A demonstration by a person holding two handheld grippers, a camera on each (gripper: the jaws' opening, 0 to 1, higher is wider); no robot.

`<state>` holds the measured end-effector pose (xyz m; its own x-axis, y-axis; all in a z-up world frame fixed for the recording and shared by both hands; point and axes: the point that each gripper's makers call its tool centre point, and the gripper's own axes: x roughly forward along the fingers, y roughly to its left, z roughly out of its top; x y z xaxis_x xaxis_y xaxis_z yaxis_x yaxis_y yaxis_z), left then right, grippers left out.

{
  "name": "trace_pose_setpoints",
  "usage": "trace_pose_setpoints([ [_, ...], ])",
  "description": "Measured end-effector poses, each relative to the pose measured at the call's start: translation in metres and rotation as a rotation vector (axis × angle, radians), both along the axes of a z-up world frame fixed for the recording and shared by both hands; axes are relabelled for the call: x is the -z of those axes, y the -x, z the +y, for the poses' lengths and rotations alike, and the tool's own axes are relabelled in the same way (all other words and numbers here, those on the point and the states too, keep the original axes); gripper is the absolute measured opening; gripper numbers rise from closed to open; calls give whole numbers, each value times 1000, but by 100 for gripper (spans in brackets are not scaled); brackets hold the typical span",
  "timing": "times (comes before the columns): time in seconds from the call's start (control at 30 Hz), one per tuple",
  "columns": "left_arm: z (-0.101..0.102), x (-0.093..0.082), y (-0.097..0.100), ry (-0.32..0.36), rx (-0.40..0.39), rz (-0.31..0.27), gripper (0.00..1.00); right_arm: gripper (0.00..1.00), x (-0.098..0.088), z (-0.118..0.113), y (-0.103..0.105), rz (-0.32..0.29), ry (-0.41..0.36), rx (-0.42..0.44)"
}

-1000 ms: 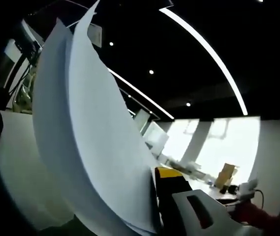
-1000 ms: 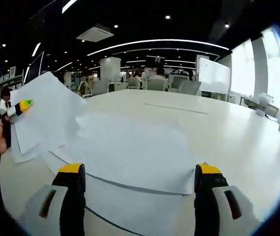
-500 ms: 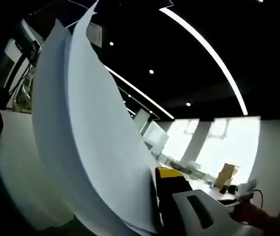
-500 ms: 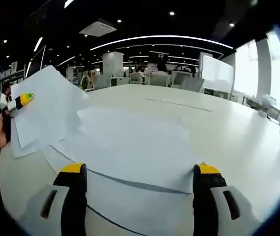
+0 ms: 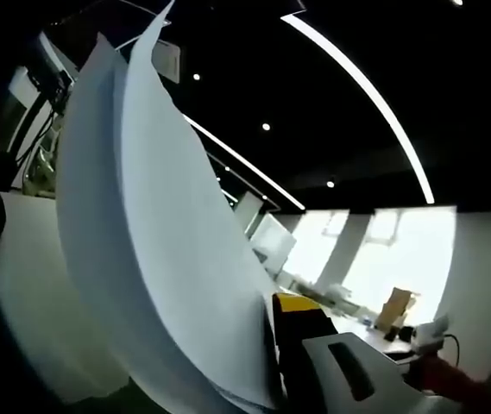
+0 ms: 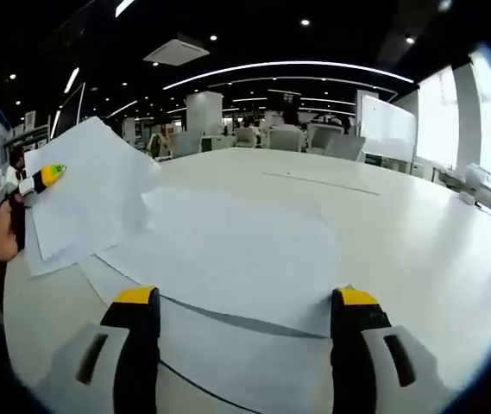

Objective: Organize the stack of printing papers by aligning and flattening the scattered papers on the table

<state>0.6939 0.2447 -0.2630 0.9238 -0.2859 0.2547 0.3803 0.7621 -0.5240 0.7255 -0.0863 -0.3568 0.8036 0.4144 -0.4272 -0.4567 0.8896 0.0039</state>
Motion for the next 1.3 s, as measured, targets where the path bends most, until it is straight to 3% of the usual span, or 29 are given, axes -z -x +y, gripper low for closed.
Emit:
trace_pose_setpoints([
  [0.23,0,0,0,1,1,0,11,77,-1,1,0,2,-9,-8],
  [0.53,0,0,0,4,0,-1,11,80,-6,3,1,11,-74,-24],
  [0.73,-1,0,1,3,0,0,11,71,-4,-3,-5,6,-54,27],
  [0.83,0,0,1,4,0,0,11,67,-1,-7,-6,-3,16,32],
  [1.3,0,-1,1,8,1,-1,11,59,0,-1,-5,-6,-4,7],
])
